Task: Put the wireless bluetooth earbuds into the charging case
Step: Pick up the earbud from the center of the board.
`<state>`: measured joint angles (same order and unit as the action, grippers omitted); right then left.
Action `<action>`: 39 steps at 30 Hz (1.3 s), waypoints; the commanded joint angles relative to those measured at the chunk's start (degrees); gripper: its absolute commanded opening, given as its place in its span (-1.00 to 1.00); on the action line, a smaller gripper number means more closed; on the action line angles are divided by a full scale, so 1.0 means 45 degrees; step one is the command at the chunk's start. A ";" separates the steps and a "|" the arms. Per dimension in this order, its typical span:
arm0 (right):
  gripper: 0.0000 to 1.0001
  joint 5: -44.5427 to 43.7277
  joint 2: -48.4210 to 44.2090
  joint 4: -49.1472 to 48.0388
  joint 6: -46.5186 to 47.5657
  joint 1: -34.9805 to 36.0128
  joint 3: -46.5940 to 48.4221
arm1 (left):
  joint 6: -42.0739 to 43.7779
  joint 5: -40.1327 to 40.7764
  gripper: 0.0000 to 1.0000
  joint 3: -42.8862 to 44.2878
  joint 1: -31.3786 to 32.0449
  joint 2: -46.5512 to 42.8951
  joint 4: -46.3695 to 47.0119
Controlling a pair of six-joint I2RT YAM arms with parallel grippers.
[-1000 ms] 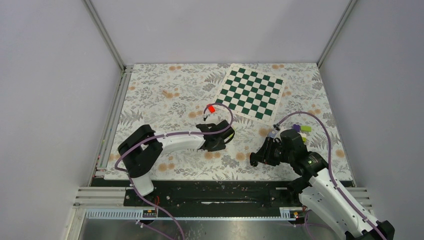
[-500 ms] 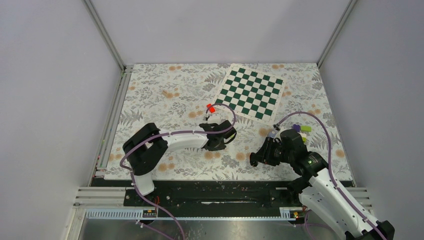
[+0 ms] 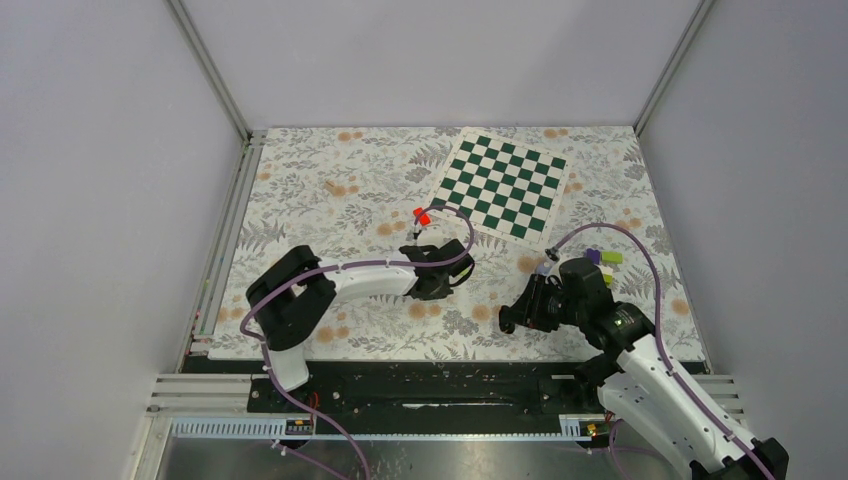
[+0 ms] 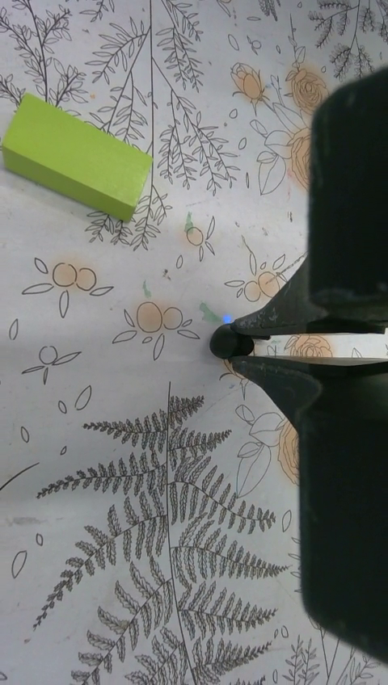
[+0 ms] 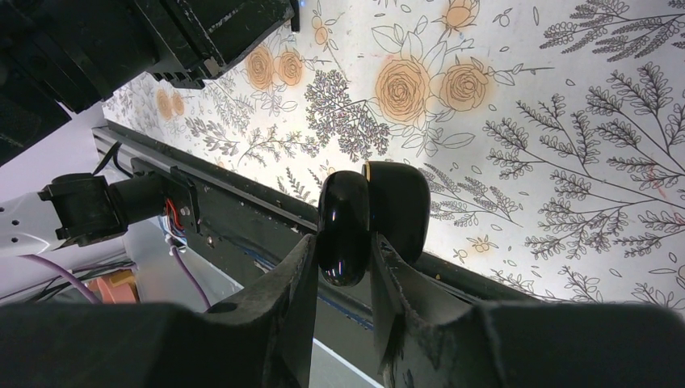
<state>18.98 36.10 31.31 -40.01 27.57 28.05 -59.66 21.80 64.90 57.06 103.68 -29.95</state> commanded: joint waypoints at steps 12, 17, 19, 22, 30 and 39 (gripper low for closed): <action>-1.00 0.2371 0.1316 -0.4538 -0.1654 -0.0053 -0.0182 | 0.1598 0.0836 -1.00 -0.0647 0.0035 -0.4716 0.0205; -1.00 0.3760 0.2467 -0.8017 -0.2867 -0.0058 -0.0408 | 0.2566 0.0349 -1.00 -0.2251 0.0038 -0.7501 0.1964; -1.00 0.4178 0.2787 -0.9145 -0.3305 -0.0053 -0.0472 | 0.3214 -0.0343 -1.00 -0.3402 0.0036 -0.8664 0.3590; -1.00 0.4663 0.3107 -1.0317 -0.3577 -0.0069 -0.0531 | 0.4175 -0.1359 -1.00 -0.5235 0.0048 -1.0347 0.6372; -1.00 0.5980 0.3613 -1.3573 -0.5066 -0.0169 -0.1280 | 0.5476 -0.3274 -1.00 -0.7156 0.0113 -1.2284 0.9115; -1.00 0.6898 0.5446 -1.8644 -0.8063 -0.0199 -0.1974 | 0.5749 -0.4106 -1.00 -0.8208 0.0133 -1.3304 1.1396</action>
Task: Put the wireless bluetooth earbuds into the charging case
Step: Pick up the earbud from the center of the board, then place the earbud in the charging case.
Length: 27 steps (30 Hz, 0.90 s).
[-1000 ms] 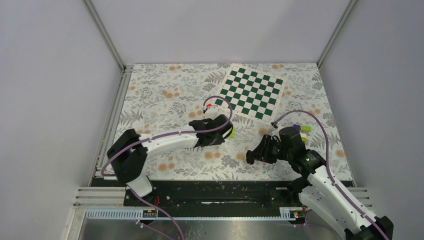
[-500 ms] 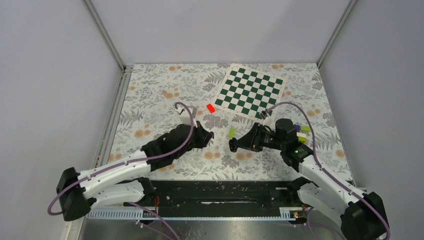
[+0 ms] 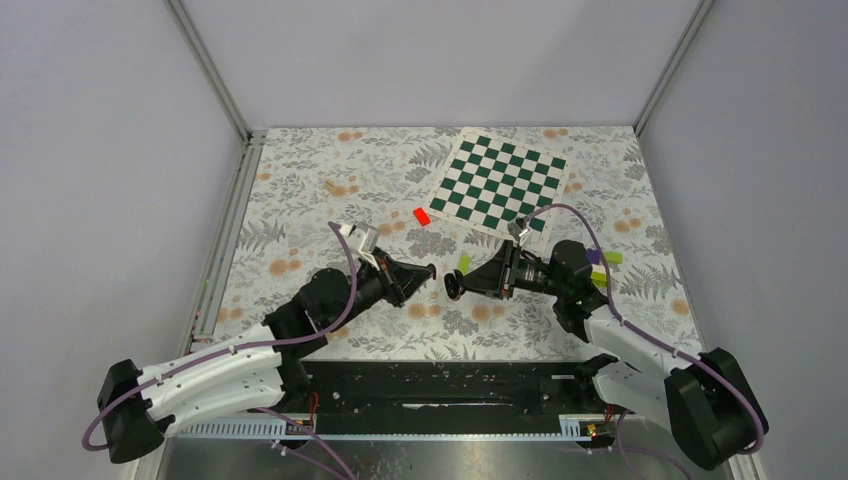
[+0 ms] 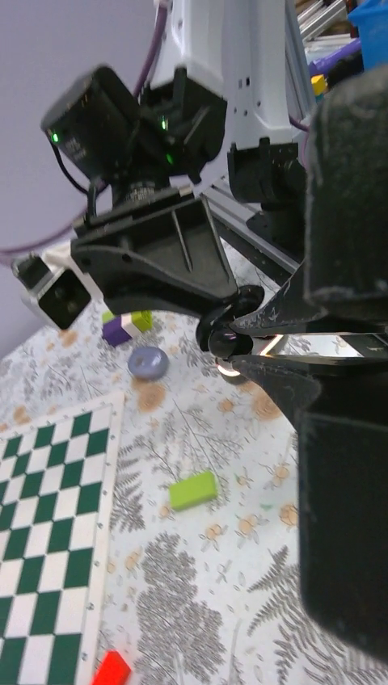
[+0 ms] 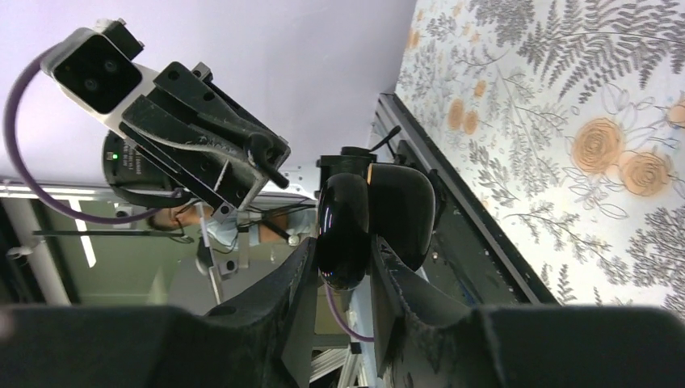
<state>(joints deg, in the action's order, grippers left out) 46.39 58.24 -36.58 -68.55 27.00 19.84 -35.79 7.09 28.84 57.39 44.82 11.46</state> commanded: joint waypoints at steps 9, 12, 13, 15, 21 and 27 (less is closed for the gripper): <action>-1.00 0.1113 0.2389 -0.8680 -0.4626 -0.0063 -0.0454 | 0.0533 -0.1363 -1.00 -0.0805 0.0211 0.0283 0.4109; -1.00 0.1117 0.2831 -0.9483 -0.5077 -0.0063 -0.0536 | 0.0742 -0.1046 -1.00 -0.0894 0.0283 0.0302 0.4279; -1.00 0.1117 0.2892 -0.9654 -0.5171 -0.0063 -0.0540 | 0.0831 -0.0973 -1.00 -0.0922 0.0308 0.0310 0.4348; -1.00 0.1136 0.2967 -0.9821 -0.5251 -0.0063 -0.0537 | 0.0990 -0.0834 -1.00 -0.1031 0.0350 0.0361 0.4550; -1.00 0.1236 0.2865 -0.9817 -0.5299 -0.0063 -0.0492 | 0.1277 -0.0440 -1.00 -0.1350 0.0431 0.0290 0.5346; -1.00 0.1396 0.2783 -0.9805 -0.5334 -0.0063 -0.0444 | 0.1565 -0.0210 -1.00 -0.1314 0.0451 0.0333 0.5636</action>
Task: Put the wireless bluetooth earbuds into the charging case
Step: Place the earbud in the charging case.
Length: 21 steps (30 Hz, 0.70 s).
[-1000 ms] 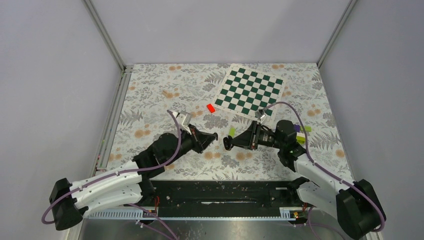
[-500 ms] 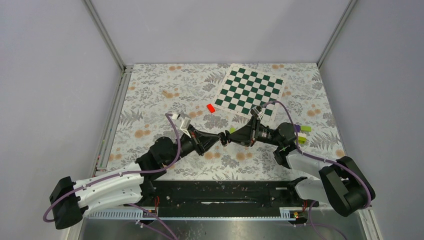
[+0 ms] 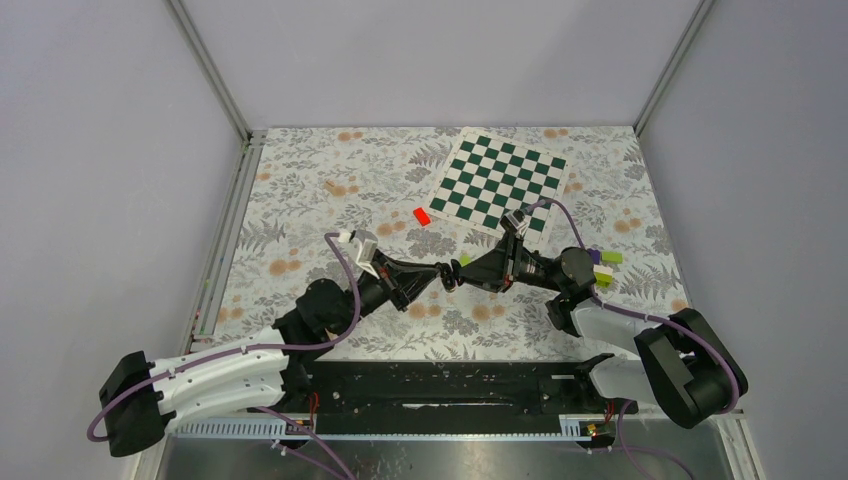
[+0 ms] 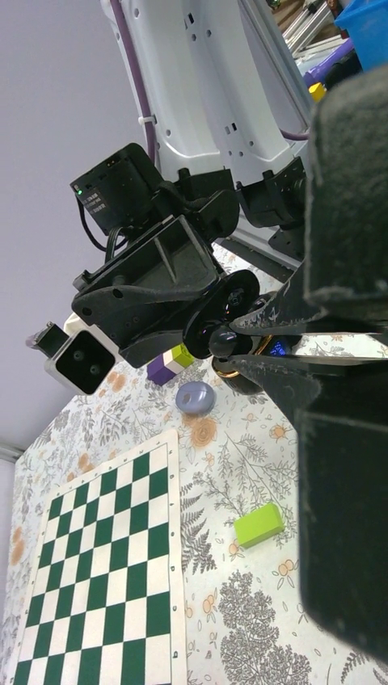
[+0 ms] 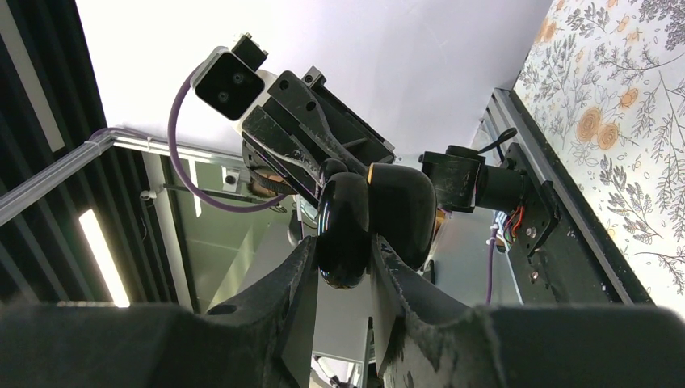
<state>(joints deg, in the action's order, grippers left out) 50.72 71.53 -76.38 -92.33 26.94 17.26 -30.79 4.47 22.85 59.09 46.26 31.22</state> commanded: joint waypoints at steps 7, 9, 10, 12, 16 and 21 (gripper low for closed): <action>-1.00 0.0548 -0.0099 -0.1261 -0.0226 -0.0049 0.0143 | 0.0875 0.0483 -1.00 0.0319 0.0097 0.0135 0.1307; -1.00 0.0613 -0.0112 -0.1295 -0.0337 -0.0049 0.0202 | 0.1211 0.0476 -1.00 0.0341 0.0130 0.0247 0.1477; -1.00 0.0639 -0.0113 -0.1348 -0.0408 -0.0049 0.0237 | 0.1428 0.0475 -1.00 0.0319 0.0155 0.0318 0.1650; -1.00 0.0662 -0.0122 -0.1417 -0.0627 -0.0054 0.0263 | 0.1944 0.0363 -1.00 0.0215 0.0240 0.0389 0.2096; -1.00 0.0630 -0.0168 -0.1425 -0.1073 -0.0049 0.0257 | 0.2872 0.0363 -1.00 -0.0024 0.0355 0.0380 0.2872; -1.00 0.0604 -0.0152 -0.1476 -0.1122 -0.0048 0.0140 | 0.3194 0.0361 -1.00 0.0077 0.0366 0.0349 0.2880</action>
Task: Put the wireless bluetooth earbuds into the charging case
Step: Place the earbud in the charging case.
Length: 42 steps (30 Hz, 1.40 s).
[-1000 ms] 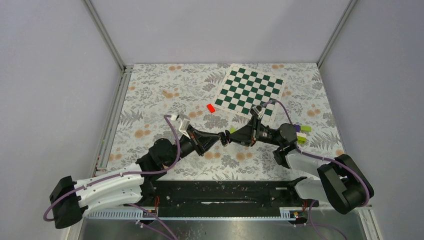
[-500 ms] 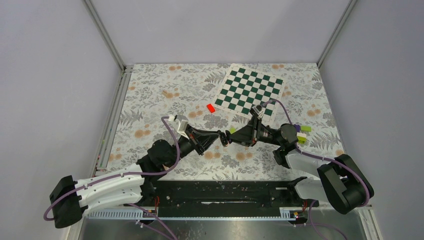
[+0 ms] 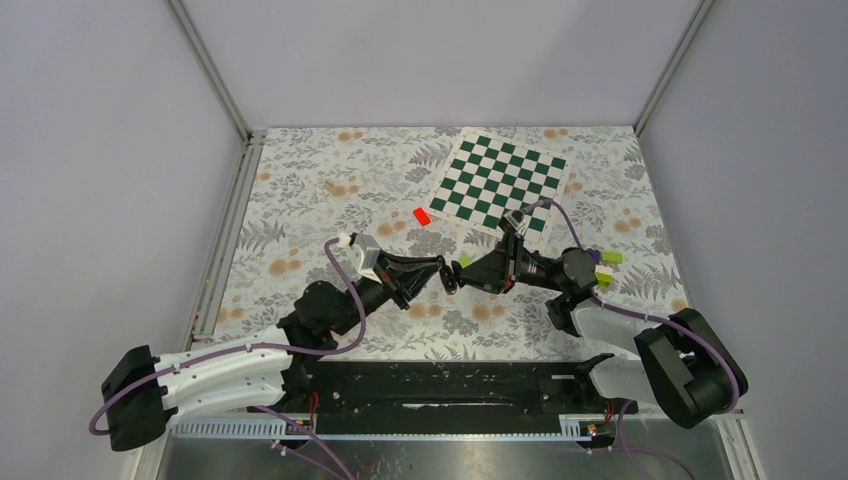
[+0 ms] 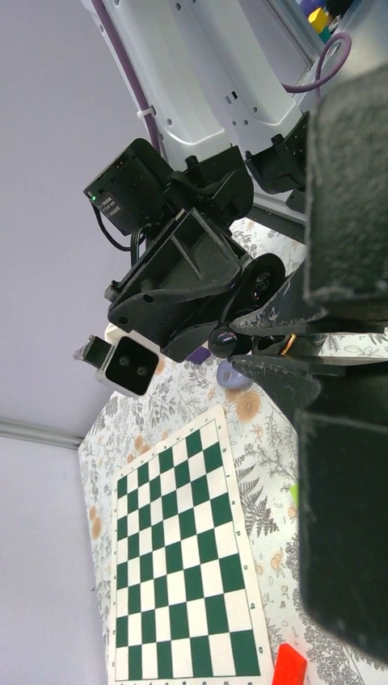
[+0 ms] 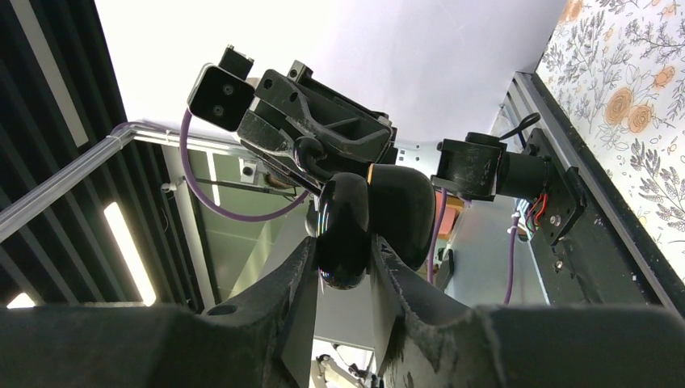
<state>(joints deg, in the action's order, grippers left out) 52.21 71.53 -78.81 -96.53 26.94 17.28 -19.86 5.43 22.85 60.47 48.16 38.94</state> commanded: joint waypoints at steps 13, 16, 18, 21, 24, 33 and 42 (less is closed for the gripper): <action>-1.00 0.0350 -0.0482 -0.1063 -0.0613 -0.0049 0.0301 | 0.1919 -0.0129 -1.00 0.0002 0.0412 0.0327 0.1560; -1.00 0.0352 -0.0448 -0.1115 -0.0888 -0.0049 0.0282 | 0.2474 -0.0087 -1.00 0.0031 0.0497 0.0277 0.1369; -1.00 0.0370 -0.0464 -0.1135 -0.1002 -0.0049 0.0264 | 0.2770 -0.0015 -1.00 0.0054 0.0508 0.0209 0.1236; -1.00 0.0396 -0.0530 -0.1148 -0.1047 -0.0048 0.0232 | 0.3002 -0.0023 -1.00 0.0107 0.0508 0.0191 0.1110; -1.00 0.0401 -0.0628 -0.1144 -0.1068 -0.0048 0.0186 | 0.3004 -0.0002 -1.00 0.0066 0.0534 0.0267 0.1207; -1.00 0.0371 -0.0915 -0.1181 -0.1232 -0.0046 0.0203 | 0.3449 0.0135 -1.00 -0.0247 0.0746 0.0610 0.2214; -1.00 -0.0052 -0.0902 -0.1272 -0.2170 -0.0049 0.0223 | 0.4256 -0.0243 -1.00 -0.0697 0.0898 0.0427 0.2638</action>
<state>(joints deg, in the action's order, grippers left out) 53.15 68.93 -80.07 -103.33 26.94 17.28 -3.51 5.02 20.82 64.14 50.68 47.75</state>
